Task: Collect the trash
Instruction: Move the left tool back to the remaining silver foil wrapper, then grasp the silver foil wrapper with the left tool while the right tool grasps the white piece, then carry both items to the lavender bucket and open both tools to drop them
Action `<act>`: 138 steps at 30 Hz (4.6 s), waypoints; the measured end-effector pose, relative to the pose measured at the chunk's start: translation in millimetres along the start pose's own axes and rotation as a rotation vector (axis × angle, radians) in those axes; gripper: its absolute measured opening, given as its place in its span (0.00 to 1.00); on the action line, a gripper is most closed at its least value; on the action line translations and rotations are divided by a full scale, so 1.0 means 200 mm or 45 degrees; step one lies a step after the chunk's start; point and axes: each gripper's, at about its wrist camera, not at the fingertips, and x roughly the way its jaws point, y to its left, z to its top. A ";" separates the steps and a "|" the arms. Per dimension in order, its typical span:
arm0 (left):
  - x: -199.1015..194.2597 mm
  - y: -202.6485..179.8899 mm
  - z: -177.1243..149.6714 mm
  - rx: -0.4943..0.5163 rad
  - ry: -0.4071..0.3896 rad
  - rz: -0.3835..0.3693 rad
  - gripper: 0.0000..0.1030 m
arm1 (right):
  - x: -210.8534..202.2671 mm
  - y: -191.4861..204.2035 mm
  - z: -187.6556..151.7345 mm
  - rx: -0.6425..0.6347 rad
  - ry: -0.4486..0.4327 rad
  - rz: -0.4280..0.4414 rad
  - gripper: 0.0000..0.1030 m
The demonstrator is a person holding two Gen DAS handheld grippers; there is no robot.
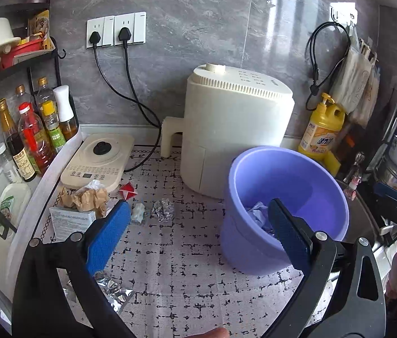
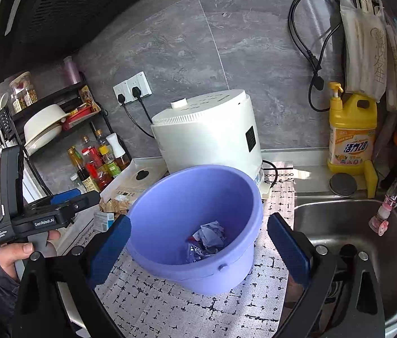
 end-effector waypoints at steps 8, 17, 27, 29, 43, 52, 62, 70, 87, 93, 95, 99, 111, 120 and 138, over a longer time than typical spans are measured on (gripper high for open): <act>-0.03 0.33 -0.17 -0.081 0.102 0.103 0.94 | 0.13 0.25 -0.02 -0.096 0.087 0.096 0.92; -0.03 0.55 -0.31 -0.101 0.202 0.111 0.94 | 0.27 0.59 -0.09 -0.201 0.199 0.193 0.92; 0.13 0.77 -0.45 -0.136 0.324 0.051 0.94 | 0.49 0.86 -0.17 -0.240 0.321 0.195 0.86; 0.17 0.81 -0.48 -0.127 0.354 0.023 0.94 | 0.53 0.90 -0.18 -0.245 0.337 0.168 0.80; 0.48 0.96 -0.58 -0.038 0.500 -0.170 0.88 | 0.81 1.05 -0.34 -0.192 0.519 -0.012 0.61; 0.53 0.99 -0.57 0.037 0.509 -0.260 0.28 | 0.96 1.05 -0.44 -0.132 0.573 -0.102 0.61; 0.36 1.23 -0.47 -0.054 0.359 -0.163 0.18 | 1.17 1.12 -0.37 -0.144 0.544 -0.066 0.61; 0.29 1.40 -0.47 -0.208 0.268 -0.025 0.18 | 1.38 1.10 -0.29 -0.178 0.553 -0.056 0.50; 0.35 1.50 -0.48 -0.372 0.263 0.136 0.18 | 1.80 0.95 -0.26 -0.163 0.653 -0.116 0.42; 0.37 1.50 -0.47 -0.363 0.269 0.135 0.18 | 1.86 0.95 -0.30 -0.175 0.689 -0.129 0.20; 0.37 1.49 -0.46 -0.362 0.257 0.127 0.18 | 1.84 0.97 -0.31 -0.199 0.679 -0.117 0.20; 0.34 1.49 -0.45 -0.362 0.224 0.105 0.18 | 1.77 1.02 -0.31 -0.228 0.663 -0.095 0.20; 0.17 1.44 -0.38 -0.286 0.165 0.043 0.18 | 1.40 1.21 -0.18 -0.225 0.459 0.022 0.20; 0.02 1.30 -0.17 -0.228 0.043 0.012 0.18 | 1.04 1.23 0.03 -0.241 0.240 0.054 0.20; -0.07 0.82 0.02 -0.091 -0.042 -0.099 0.18 | 0.57 0.79 0.20 -0.150 0.045 -0.055 0.20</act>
